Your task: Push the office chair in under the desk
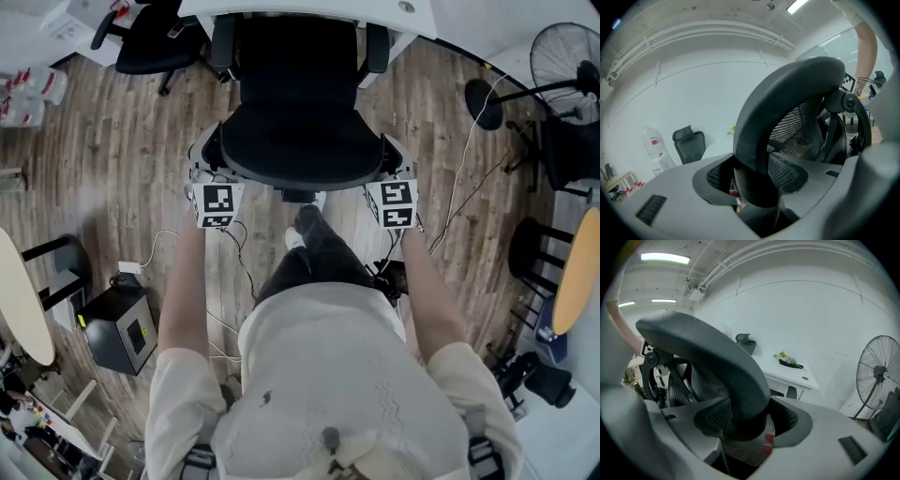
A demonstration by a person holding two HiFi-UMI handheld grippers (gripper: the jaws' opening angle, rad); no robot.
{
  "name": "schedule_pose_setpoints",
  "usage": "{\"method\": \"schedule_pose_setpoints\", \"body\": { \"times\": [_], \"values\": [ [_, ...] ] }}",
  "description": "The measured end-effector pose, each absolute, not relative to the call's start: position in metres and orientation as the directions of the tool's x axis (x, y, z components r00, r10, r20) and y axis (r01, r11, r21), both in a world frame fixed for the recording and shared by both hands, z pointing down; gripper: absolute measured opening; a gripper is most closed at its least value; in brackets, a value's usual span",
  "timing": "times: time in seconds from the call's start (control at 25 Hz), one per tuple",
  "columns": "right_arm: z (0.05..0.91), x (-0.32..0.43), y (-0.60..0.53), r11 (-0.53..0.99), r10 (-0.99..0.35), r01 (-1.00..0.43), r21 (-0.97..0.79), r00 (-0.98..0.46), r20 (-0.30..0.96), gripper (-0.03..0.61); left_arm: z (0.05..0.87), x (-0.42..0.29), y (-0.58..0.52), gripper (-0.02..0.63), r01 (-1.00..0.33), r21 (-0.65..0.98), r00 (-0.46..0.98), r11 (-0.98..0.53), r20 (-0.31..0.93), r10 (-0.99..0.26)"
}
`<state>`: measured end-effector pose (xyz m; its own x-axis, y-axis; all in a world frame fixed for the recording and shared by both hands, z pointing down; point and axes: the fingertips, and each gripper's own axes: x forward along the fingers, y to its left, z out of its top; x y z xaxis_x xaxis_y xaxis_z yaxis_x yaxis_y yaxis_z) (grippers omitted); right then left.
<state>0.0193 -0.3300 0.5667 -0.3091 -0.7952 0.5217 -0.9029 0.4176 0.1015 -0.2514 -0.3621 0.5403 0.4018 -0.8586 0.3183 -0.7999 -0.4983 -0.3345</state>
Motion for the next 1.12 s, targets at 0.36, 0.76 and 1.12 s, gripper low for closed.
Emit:
{"method": "schedule_pose_setpoints", "body": {
  "times": [0.36,0.76,1.12],
  "values": [
    [0.568,0.018,-0.337,0.416,-0.801,-0.902,0.112,-0.306,0.515,0.256,0.544,-0.253,-0.368,0.242,-0.801,-0.337,0.397,-0.495,0.32,-0.86],
    [0.57,0.022,-0.352,0.416,-0.801,-0.902,0.116,-0.304,0.516,0.256,0.545,-0.25,-0.382,0.242,-0.802,-0.328,0.401,-0.499,0.323,-0.857],
    [0.573,0.037,-0.381,0.431,-0.798,-0.895,0.116,-0.318,0.512,0.256,0.548,-0.235,-0.406,0.242,-0.811,-0.325,0.397,-0.486,0.306,-0.866]
  ]
}}
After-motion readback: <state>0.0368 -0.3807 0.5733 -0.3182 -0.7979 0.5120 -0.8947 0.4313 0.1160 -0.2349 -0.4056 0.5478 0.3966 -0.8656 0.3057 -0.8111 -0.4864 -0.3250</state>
